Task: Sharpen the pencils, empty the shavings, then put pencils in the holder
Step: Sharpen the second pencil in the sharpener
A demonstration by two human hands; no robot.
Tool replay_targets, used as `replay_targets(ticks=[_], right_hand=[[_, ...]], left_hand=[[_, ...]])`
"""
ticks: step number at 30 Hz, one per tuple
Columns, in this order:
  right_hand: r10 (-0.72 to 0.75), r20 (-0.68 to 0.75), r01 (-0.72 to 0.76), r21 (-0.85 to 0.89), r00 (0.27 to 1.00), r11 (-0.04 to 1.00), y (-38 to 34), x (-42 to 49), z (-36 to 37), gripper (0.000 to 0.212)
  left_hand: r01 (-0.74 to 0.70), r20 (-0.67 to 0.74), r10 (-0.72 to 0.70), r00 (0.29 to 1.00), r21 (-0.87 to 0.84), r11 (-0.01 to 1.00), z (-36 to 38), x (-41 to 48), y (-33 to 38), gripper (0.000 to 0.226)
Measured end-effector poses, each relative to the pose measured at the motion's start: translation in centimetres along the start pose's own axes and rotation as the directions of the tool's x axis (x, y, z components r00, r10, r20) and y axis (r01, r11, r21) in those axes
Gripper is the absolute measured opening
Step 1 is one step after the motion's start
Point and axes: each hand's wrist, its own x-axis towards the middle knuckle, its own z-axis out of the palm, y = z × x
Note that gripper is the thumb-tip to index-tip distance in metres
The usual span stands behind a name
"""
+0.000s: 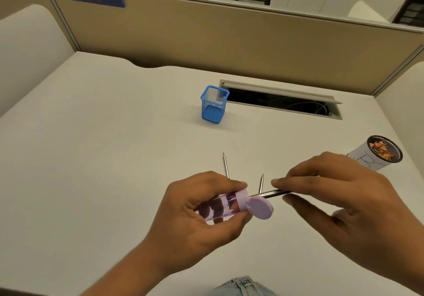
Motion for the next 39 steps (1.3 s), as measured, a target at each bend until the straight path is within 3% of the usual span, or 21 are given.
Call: replay_targets(ticks=[7,10,13,16,18,20,22,23,25,27,28,31,33,34,36,37,39], right_hand=[[-0.319,-0.023,0.307,-0.215,0.947,0.927,0.8,-0.1,-0.3,0.017],[-0.324,-0.004,0.318,-0.170,0.946,0.933,1.0,0.3,-0.3,0.022],[-0.206,0.086,0.208,-0.025,0.975,0.978,0.8,0.6,-0.6,0.022],[-0.070,0.209,0.054,0.083,0.975,0.995,0.3,0.6,-0.9,0.022],[-0.062,0.278,0.056,0.028,0.959,0.998,0.1,0.5,-1.0,0.025],[-0.108,0.290,0.138,-0.086,0.951,0.987,-0.1,0.4,-1.0,0.029],[-0.184,0.248,0.239,-0.215,0.951,0.947,-0.1,0.1,-0.9,0.030],[-0.218,0.228,0.276,-0.270,0.949,0.922,-0.2,0.0,-0.8,0.030],[-0.261,0.205,0.319,-0.345,0.943,0.883,-0.4,0.0,-0.7,0.028],[-0.280,0.201,0.338,-0.379,0.939,0.862,-0.6,0.1,-0.6,0.026],[-0.265,0.215,0.330,-0.374,0.940,0.867,-0.7,0.2,-0.5,0.026],[-0.092,0.295,0.170,-0.252,0.951,0.953,-0.9,0.3,-0.8,0.032],[0.133,0.394,-0.087,-0.131,0.910,0.988,-1.3,0.8,-0.5,0.037],[0.264,0.482,-0.292,-0.018,0.835,0.956,-1.2,1.0,-0.5,0.037],[0.427,0.635,-0.660,0.177,0.643,0.730,-0.6,1.2,-0.4,0.035],[0.410,0.720,-0.743,0.219,0.560,0.632,-0.1,1.2,-0.3,0.035],[0.350,0.782,-0.767,0.240,0.516,0.594,0.4,1.4,-0.3,0.030]], left_hand=[[0.252,0.144,-0.215,0.966,-0.328,0.910,-0.1,0.1,0.6,0.015],[0.150,0.061,-0.139,0.988,-0.245,0.958,0.4,-0.2,0.7,0.017],[-0.052,-0.024,0.050,0.998,-0.049,0.997,0.6,-0.1,0.7,0.020],[-0.211,0.005,0.211,0.977,0.100,0.972,0.7,-0.1,0.2,0.022],[-0.228,0.026,0.226,0.974,0.123,0.966,0.9,-0.2,-0.1,0.023],[-0.152,0.040,0.150,0.988,0.040,0.988,1.0,-0.3,-0.1,0.021],[0.123,0.122,-0.095,0.988,-0.242,0.962,1.1,-0.3,0.0,0.021],[0.296,0.219,-0.226,0.949,-0.378,0.877,1.0,-0.2,-0.1,0.021],[0.550,0.393,-0.392,0.832,-0.484,0.681,0.8,0.1,-0.3,0.018],[0.632,0.455,-0.441,0.774,-0.506,0.587,0.6,0.2,-0.3,0.018],[0.619,0.444,-0.434,0.784,-0.505,0.602,0.7,0.2,-0.4,0.018],[0.365,0.270,-0.273,0.923,-0.397,0.842,0.9,0.0,-0.6,0.017],[0.112,0.151,-0.082,0.985,-0.203,0.973,1.1,-0.1,-1.1,0.025],[-0.017,0.134,0.030,0.991,-0.098,0.995,1.1,-0.1,-1.3,0.027],[-0.205,0.174,0.196,0.965,0.033,0.978,1.0,0.0,-1.5,0.025],[-0.233,0.201,0.217,0.955,0.060,0.971,1.1,0.1,-1.5,0.025],[-0.191,0.224,0.173,0.959,0.063,0.980,1.0,0.4,-1.4,0.026]])
